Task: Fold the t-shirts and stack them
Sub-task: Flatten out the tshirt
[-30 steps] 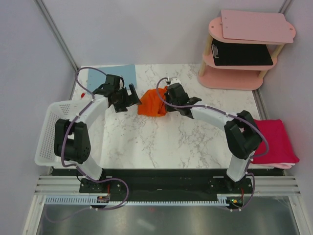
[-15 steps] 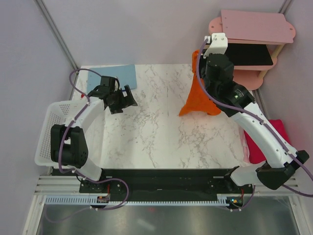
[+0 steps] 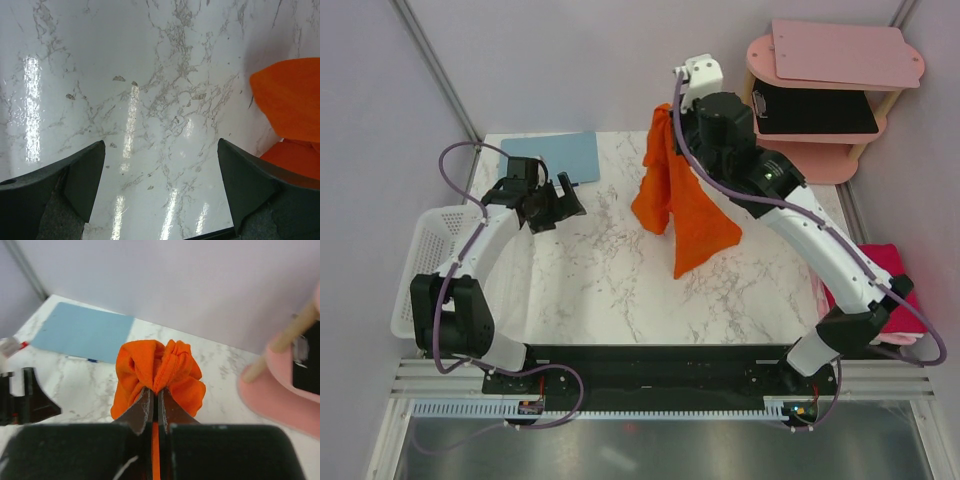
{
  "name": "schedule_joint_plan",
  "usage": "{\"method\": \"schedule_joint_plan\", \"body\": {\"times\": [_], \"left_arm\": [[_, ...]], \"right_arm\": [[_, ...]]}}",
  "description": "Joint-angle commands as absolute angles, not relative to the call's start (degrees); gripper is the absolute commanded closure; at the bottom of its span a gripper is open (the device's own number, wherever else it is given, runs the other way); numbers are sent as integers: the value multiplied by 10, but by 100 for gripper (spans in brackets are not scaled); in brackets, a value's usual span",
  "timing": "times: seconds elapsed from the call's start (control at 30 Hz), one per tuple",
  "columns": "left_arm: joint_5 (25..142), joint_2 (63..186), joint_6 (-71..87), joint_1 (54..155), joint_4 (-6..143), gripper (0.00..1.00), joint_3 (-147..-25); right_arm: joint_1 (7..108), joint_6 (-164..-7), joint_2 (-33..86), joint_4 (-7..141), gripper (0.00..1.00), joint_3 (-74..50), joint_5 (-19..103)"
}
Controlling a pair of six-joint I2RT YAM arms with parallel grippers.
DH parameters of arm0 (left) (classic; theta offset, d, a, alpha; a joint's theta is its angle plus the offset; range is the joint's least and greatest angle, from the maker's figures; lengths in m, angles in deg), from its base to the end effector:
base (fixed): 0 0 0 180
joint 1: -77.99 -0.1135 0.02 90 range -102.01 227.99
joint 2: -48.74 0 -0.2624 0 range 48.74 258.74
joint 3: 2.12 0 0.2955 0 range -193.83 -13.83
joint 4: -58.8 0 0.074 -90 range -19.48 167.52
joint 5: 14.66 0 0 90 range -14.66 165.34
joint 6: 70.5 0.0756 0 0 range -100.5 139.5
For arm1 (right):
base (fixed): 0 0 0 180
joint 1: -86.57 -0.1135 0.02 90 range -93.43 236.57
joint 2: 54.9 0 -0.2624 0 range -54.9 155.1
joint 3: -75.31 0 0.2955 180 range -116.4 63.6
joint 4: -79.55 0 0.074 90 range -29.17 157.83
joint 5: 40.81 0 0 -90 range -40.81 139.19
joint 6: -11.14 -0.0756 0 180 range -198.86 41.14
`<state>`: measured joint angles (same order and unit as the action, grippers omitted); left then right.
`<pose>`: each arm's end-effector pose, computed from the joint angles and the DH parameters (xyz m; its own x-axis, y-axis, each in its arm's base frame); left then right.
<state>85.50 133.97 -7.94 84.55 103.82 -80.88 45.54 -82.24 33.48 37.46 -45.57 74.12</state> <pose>0.3802 -0.0571 0.2256 -0.7920 -0.3655 -0.4890 -0.1616 0.8979 -0.4094 0.3245 0.2401 0.5108 -0.1421 -0.0528 -0.9885 -0.2739 0.9617 -0.0120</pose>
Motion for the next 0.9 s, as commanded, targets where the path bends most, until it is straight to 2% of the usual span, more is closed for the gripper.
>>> {"method": "schedule_joint_plan", "body": {"times": [0.0, 0.13, 0.23, 0.47, 0.6, 0.73, 0.8, 0.83, 0.87], "left_arm": [[839, 1314, -54, 834, 1051, 0, -798], [823, 1306, -50, 832, 1053, 0, -784], [816, 1307, -48, 830, 1053, 1, -777], [796, 1322, -54, 829, 1052, 1, -773], [807, 1329, -62, 829, 1044, 1, -776], [831, 1342, -64, 829, 1037, 1, -778], [841, 1345, -60, 830, 1032, 1, -777], [847, 1346, -60, 830, 1032, 1, -777], [851, 1347, -58, 831, 1031, 1, -776]], "right_arm": [[371, -774, 404, 364, 100, -563, 703], [319, -743, 447, 365, 100, -619, 713], [313, -754, 416, 404, 100, -597, 690], [343, -754, 291, 497, 100, -450, 784], [392, -782, 226, 493, 100, -354, 856], [459, -876, 191, 444, 100, -201, 910], [499, -918, 182, 409, 90, -147, 939], [511, -930, 181, 401, 81, -94, 945], [525, -954, 178, 383, 59, -72, 950]]}}
